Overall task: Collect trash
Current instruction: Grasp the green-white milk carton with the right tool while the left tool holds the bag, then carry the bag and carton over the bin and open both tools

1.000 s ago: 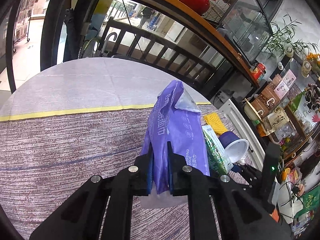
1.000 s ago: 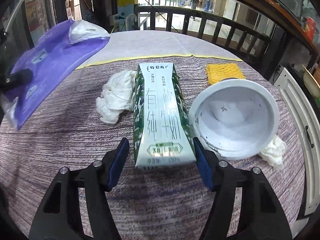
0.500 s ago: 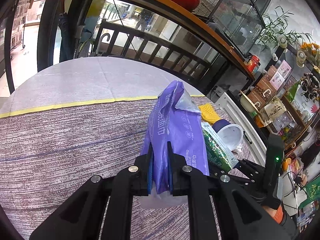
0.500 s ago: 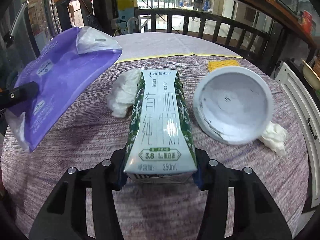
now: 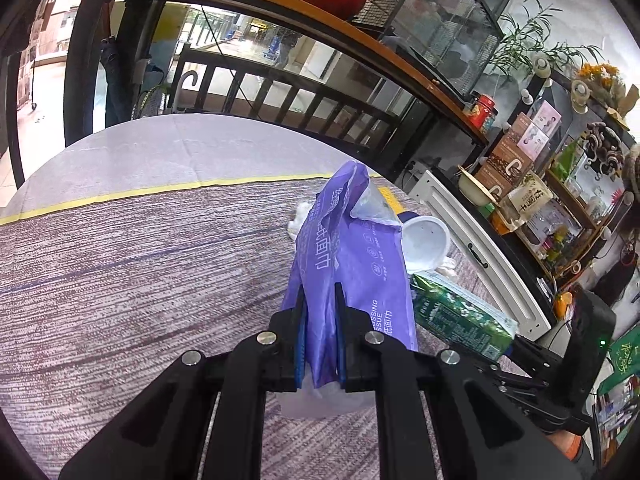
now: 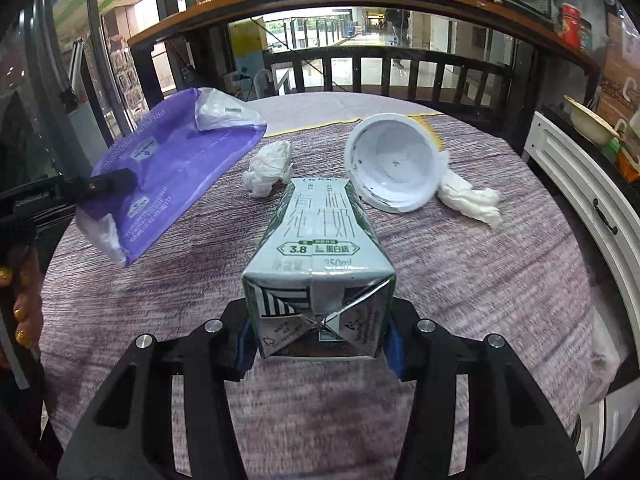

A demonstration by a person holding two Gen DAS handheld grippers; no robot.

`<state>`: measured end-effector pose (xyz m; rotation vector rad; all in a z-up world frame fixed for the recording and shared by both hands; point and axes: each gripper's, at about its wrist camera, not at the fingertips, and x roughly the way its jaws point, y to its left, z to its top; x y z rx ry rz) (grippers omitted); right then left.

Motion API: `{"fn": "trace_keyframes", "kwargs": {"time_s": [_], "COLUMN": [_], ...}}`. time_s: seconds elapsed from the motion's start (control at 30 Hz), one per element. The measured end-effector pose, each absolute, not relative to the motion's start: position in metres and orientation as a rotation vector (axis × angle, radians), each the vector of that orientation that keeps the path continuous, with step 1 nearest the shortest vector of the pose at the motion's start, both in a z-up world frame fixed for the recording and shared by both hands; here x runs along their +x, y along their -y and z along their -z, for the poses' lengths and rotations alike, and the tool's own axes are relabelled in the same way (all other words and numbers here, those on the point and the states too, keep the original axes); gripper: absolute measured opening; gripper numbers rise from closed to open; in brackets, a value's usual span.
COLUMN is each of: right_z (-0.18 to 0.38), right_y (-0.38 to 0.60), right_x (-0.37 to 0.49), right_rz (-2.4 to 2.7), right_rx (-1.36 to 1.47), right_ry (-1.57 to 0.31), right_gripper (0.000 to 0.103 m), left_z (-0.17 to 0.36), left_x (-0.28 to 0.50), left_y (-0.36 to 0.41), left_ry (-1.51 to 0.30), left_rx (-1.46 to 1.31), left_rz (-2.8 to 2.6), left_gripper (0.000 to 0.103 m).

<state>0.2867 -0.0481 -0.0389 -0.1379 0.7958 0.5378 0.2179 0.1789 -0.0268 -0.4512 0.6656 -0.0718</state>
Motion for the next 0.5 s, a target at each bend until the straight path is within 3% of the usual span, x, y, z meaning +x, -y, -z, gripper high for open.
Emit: {"fn": "trace_keyframes", "kwargs": {"time_s": [0.5], "right_z": [0.006], "right_y": [0.143], "right_x": [0.211], "right_rz": [-0.417], "right_rx": [-0.075], "right_ry": [-0.709], "right_gripper": [0.05], "left_z": [0.011], "left_x": [0.212], "left_y": [-0.108], "left_ry": [-0.657], "left_rx": [-0.378], "left_rz": [0.224], "left_gripper": [0.012]}}
